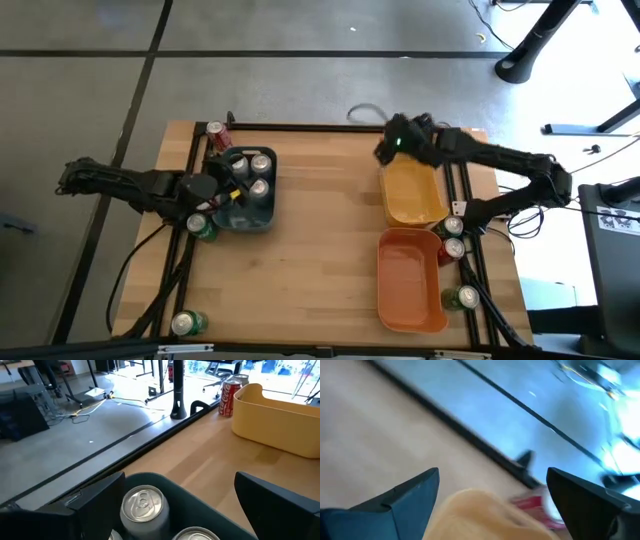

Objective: Sort soda cans
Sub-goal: Put the blue-white soda can into the blue bin

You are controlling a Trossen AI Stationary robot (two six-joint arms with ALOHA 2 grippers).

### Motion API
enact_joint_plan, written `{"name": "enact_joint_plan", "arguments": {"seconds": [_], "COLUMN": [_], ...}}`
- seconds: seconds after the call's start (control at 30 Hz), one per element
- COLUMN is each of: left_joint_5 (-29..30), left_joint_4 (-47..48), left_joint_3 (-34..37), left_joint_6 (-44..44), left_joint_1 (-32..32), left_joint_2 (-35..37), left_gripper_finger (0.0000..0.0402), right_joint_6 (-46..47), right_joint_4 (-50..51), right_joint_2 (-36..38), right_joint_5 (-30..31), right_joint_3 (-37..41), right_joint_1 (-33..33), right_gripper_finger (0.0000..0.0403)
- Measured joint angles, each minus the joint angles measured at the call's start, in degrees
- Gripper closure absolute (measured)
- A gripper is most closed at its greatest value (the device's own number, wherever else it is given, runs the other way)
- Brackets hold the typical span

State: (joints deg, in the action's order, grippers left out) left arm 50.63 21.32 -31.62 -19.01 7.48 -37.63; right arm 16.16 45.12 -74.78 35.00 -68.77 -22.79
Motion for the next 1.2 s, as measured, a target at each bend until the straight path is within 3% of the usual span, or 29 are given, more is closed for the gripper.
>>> {"name": "enact_joint_plan", "arguments": {"seconds": [0.17, 0.33, 0.6, 0.87, 1.2], "left_joint_5": [-0.01, -0.07, -4.53, -6.78, -7.38], "left_joint_4": [-2.01, -5.1, -5.51, -5.38, -5.16], "left_joint_3": [0.0, 0.0, 0.0, 0.0, 0.0], "left_joint_6": [3.61, 7.33, 10.93, 13.12, 13.11], "left_joint_1": [-0.86, -2.05, -4.8, -6.08, -6.03], "left_joint_2": [0.04, 0.13, 0.13, 0.11, 0.11], "left_gripper_finger": [0.0038, 0.0038, 0.0038, 0.0038, 0.0038], "right_joint_6": [-0.81, -1.3, -0.82, 0.15, -0.24], "right_joint_4": [-0.42, -2.19, -1.39, 7.18, 9.53], "right_joint_2": [0.0, -0.02, -4.16, -13.09, -17.19], "right_joint_5": [-1.56, -8.31, -12.71, -14.8, -14.58], "right_joint_3": [0.0, 0.0, -2.37, -9.62, -13.26], "right_joint_1": [-11.53, -21.18, -32.83, -38.9, -39.23], "right_gripper_finger": [0.0036, 0.0036, 0.0036, 0.0036, 0.0036]}}
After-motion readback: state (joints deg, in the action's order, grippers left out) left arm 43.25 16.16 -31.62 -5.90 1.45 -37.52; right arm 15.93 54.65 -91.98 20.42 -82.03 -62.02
